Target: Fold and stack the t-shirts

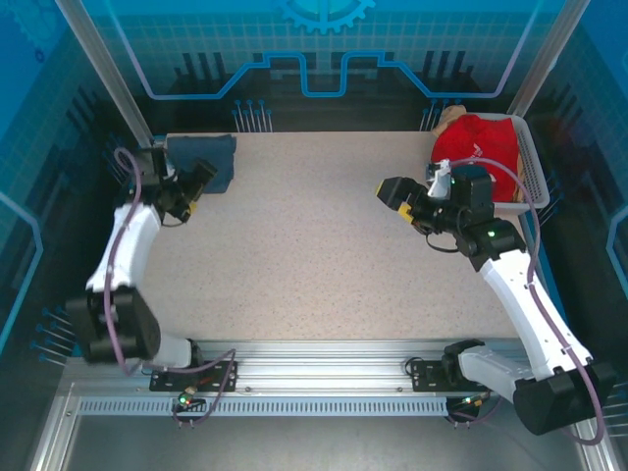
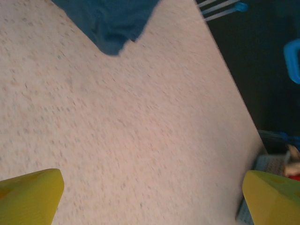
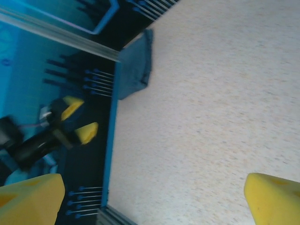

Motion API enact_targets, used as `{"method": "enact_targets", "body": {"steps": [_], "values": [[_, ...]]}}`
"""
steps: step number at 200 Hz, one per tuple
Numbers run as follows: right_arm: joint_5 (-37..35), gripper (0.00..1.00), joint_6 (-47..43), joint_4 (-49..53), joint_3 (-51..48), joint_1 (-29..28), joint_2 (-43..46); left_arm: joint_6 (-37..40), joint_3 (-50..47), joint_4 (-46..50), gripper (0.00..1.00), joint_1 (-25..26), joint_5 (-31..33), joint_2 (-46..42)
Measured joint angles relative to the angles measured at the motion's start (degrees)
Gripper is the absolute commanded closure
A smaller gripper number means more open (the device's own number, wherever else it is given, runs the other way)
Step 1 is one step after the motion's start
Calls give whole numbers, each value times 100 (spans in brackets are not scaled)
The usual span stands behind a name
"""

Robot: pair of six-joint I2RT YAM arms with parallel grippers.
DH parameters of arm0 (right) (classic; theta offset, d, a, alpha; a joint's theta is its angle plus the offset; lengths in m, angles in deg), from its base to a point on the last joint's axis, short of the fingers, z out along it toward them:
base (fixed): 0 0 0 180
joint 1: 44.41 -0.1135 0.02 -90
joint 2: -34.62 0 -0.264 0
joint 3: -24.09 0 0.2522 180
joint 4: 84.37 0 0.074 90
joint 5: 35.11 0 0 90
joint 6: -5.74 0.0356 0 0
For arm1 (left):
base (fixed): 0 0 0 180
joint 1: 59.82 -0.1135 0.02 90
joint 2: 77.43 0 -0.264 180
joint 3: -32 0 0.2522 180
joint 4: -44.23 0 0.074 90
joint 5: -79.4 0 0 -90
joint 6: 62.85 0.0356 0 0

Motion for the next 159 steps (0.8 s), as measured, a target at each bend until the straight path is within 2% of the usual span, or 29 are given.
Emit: {"method": "enact_targets", "body": {"steps": [19,36,64,89,102,115,140,159], "values": [[-435,0,-352,535,205,-2,-122,-103,-778,118,1,254,177,-1108],[-911,0,-717,986,323,-2,-120,-66,-1235,369,1,577,682,-1832],[-1961,0,-1222,1545,448,-7,-76,101,-1532,859,1,1408,2251,-2778],[-2940,0,-1425,1694,273,4,2,363,-2002,951,1,1554,3799,-3318],[-3285,0,-1585,1475,-116,55,98,796,-2446,721,1,1556,4325,-3521],[-3624,0,-1790,979,-796,94,251,1353,-3001,306,1,1556,4557,-3698],[-4280,0,-2448,-304,-2457,109,568,2297,-4142,-804,1,1556,4542,-4033],[-4612,0,-3040,-1248,-3379,120,619,2649,-4824,-1628,1,1556,4448,-4096]]}}
